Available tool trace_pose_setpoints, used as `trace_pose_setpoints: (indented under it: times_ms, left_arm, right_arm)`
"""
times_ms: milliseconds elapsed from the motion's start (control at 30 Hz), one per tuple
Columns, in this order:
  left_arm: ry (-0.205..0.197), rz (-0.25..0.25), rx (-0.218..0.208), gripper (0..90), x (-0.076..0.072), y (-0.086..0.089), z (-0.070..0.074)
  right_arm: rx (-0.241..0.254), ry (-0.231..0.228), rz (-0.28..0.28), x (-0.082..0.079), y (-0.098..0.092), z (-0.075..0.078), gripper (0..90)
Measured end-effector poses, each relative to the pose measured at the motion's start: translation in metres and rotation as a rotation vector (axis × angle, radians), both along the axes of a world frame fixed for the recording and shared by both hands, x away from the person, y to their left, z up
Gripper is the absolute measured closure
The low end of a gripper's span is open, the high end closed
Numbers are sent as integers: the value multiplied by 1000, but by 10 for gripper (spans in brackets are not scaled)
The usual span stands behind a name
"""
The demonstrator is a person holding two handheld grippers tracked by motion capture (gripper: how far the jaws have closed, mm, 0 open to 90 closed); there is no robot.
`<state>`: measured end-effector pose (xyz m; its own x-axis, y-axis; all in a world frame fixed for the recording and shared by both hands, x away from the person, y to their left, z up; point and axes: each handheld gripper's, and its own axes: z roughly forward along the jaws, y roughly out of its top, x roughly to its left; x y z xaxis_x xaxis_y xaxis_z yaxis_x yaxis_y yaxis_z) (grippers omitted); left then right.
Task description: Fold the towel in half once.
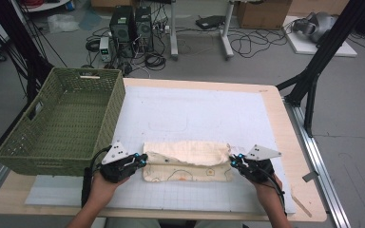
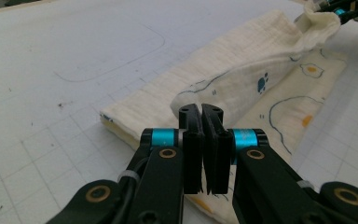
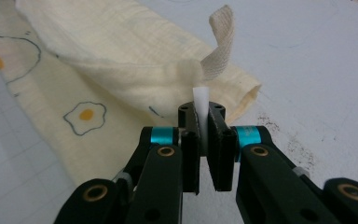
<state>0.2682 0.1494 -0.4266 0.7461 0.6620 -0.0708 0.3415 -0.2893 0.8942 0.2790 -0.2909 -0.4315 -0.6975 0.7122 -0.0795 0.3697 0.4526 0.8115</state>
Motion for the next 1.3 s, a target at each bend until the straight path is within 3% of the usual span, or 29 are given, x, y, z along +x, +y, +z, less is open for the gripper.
trace_pose_setpoints:
  times_ms: [200,267,367,433,567,733,900,1000,1133,1300]
  left_arm:
    - [25,-3,-2,843,-2,1,-5]
    - [30,2,-11,799,-3,2,-5]
    - [33,34,-66,619,-1,6,-2]
    - [28,60,-98,557,1,9,2]
    - [20,101,-133,534,3,16,3]
    - [38,119,-107,534,8,15,-2]
    - [62,116,-84,534,13,7,-5]
    - [79,91,-55,541,14,0,-9]
    - [89,-2,-3,631,11,-12,-13]
    - [108,-60,75,620,9,-21,-19]
  right_arm:
    - [-4,4,16,-5,-2,-2,846]
    - [-1,3,16,-6,-3,-1,831]
    - [16,9,14,-6,-7,0,750]
    - [26,5,-11,-7,-11,2,683]
    - [47,-25,-60,-12,-23,11,628]
    - [93,-62,-113,-21,-42,20,625]
    - [87,-28,-101,-20,-40,14,625]
    - [78,-11,-54,-17,-28,11,622]
    - [59,23,31,-14,-8,4,630]
    - [15,101,130,-10,16,-7,650]
